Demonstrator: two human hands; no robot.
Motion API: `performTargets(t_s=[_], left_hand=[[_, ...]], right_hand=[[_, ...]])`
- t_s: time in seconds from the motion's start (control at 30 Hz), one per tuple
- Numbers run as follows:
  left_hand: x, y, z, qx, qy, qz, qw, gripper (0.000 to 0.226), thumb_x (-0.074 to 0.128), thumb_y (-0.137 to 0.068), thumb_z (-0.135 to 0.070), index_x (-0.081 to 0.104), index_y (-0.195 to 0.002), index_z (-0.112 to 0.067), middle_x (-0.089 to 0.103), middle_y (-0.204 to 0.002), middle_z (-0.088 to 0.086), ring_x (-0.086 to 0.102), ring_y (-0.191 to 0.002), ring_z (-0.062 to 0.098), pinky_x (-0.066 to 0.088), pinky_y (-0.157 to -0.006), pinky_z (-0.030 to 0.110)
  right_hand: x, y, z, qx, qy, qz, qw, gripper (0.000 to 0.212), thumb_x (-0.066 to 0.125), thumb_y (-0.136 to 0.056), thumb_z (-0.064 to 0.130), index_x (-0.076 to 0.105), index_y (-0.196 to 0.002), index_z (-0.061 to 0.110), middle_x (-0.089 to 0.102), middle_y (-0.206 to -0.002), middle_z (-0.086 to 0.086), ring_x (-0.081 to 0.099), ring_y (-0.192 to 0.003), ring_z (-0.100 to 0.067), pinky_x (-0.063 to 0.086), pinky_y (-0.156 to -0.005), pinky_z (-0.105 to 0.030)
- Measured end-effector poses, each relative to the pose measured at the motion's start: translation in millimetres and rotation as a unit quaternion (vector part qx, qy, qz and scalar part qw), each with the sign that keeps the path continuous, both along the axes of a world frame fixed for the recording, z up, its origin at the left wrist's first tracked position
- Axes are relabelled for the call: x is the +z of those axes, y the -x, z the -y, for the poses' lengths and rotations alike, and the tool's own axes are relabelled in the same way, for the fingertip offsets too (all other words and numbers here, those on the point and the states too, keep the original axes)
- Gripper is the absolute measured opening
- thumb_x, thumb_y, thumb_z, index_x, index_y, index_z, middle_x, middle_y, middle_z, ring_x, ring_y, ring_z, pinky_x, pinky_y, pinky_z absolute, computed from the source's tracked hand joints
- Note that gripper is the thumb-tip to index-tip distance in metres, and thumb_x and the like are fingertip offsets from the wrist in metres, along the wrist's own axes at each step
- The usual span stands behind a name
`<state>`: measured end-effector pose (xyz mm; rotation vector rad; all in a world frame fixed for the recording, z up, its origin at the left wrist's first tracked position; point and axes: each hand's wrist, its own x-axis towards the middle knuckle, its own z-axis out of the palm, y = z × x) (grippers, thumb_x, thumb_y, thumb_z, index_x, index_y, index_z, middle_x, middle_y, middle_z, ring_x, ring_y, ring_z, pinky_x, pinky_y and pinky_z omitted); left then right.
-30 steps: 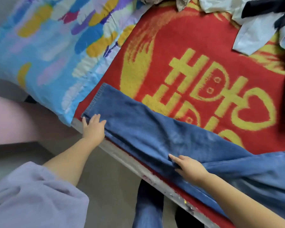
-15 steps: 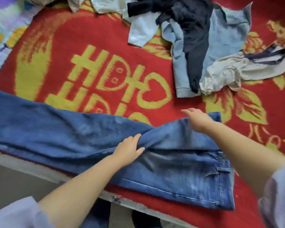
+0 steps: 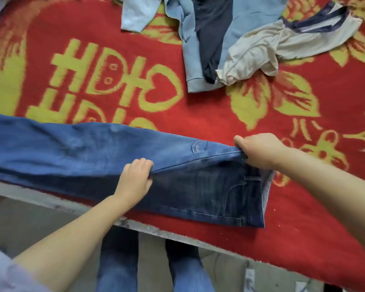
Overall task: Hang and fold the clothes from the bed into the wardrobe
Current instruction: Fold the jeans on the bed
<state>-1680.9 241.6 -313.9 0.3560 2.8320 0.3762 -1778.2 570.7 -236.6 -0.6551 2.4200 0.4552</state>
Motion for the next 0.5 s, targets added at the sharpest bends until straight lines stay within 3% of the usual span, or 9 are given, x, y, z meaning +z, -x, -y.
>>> performTargets(t_s=[0.07,0.17,0.23,0.3,0.33,0.4,0.43,0.5], left_hand=[[-5.6,-19.0,-3.0,-0.06,0.064,0.022,0.996,0.048,0.083,-0.043,0.0,0.049,-0.075,-0.013,0.048,-0.067,0.004,0.051,-0.058,0.029,0.039,-0.051,0.031],[-30.9,-42.1,-6.8,-0.086,0.135,0.065,0.985,0.05,0.081,-0.035,0.004,0.051,-0.071,-0.015,0.049,-0.066,0.004,0.052,-0.058,0.029,0.039,-0.05,0.032],[-36.2,-50.0,-14.5,-0.099,0.192,0.118,0.969,0.042,0.077,-0.055,-0.001,0.056,-0.087,-0.017,0.055,-0.084,0.003,0.057,-0.08,0.026,0.044,-0.064,0.035],[-41.3,-54.6,-20.6,-0.111,0.262,0.163,0.945,0.036,0.061,-0.079,-0.005,0.049,-0.11,-0.019,0.051,-0.111,0.002,0.051,-0.108,0.023,0.039,-0.08,0.035],[-39.2,-54.5,-24.0,-0.108,0.286,0.197,0.931,0.037,0.056,-0.083,-0.004,0.045,-0.116,-0.018,0.048,-0.117,0.002,0.047,-0.114,0.023,0.04,-0.085,0.037],[-38.3,-55.6,-28.8,-0.086,0.313,0.232,0.917,0.039,0.054,-0.086,-0.004,0.042,-0.121,-0.016,0.045,-0.12,0.004,0.046,-0.115,0.024,0.045,-0.089,0.043],[-38.6,-55.7,-31.2,-0.068,0.31,0.249,0.915,0.039,0.055,-0.086,-0.006,0.041,-0.122,-0.016,0.045,-0.12,0.004,0.047,-0.115,0.025,0.047,-0.09,0.047],[-35.7,-56.7,-42.1,-0.069,0.286,0.252,0.922,0.039,0.06,-0.087,-0.018,0.041,-0.121,-0.016,0.047,-0.117,0.004,0.051,-0.111,0.025,0.049,-0.085,0.046]], right_hand=[[-15.9,-58.7,-15.6,-0.003,0.038,0.028,0.999,0.026,0.049,-0.085,0.023,0.04,-0.109,0.017,0.062,-0.095,-0.001,0.063,-0.086,-0.029,0.044,-0.06,-0.034],[-55.9,-134.5,-19.2,-0.076,0.054,0.116,0.989,0.05,0.049,-0.087,0.022,0.035,-0.134,0.018,0.058,-0.116,-0.003,0.057,-0.106,-0.028,0.044,-0.073,-0.038],[-81.1,-168.1,-19.3,-0.097,0.044,0.161,0.981,0.069,0.045,-0.09,0.017,0.015,-0.151,0.02,0.054,-0.124,-0.005,0.052,-0.113,-0.028,0.043,-0.082,-0.039],[-95.5,-179.9,-21.5,-0.111,0.065,0.159,0.979,0.075,0.043,-0.091,0.014,0.005,-0.154,0.024,0.055,-0.124,-0.005,0.052,-0.112,-0.029,0.041,-0.083,-0.038],[-97.1,-178.9,-23.7,-0.129,0.092,0.168,0.973,0.073,0.043,-0.091,0.015,0.007,-0.154,0.026,0.057,-0.12,-0.004,0.053,-0.109,-0.029,0.041,-0.081,-0.037],[-93.9,-172.3,-32.8,-0.227,0.168,0.19,0.94,0.059,0.046,-0.092,0.019,0.029,-0.149,0.025,0.064,-0.107,-0.002,0.059,-0.101,-0.028,0.042,-0.077,-0.034],[-88.9,-167.9,-40.2,-0.295,0.215,0.154,0.918,0.047,0.049,-0.092,0.02,0.044,-0.139,0.024,0.066,-0.102,-0.001,0.061,-0.099,-0.027,0.043,-0.078,-0.033],[-82.1,-157.9,-62.6,-0.436,0.291,-0.023,0.851,0.028,0.055,-0.091,0.018,0.058,-0.119,0.015,0.065,-0.105,-0.004,0.06,-0.101,-0.026,0.043,-0.082,-0.034]])
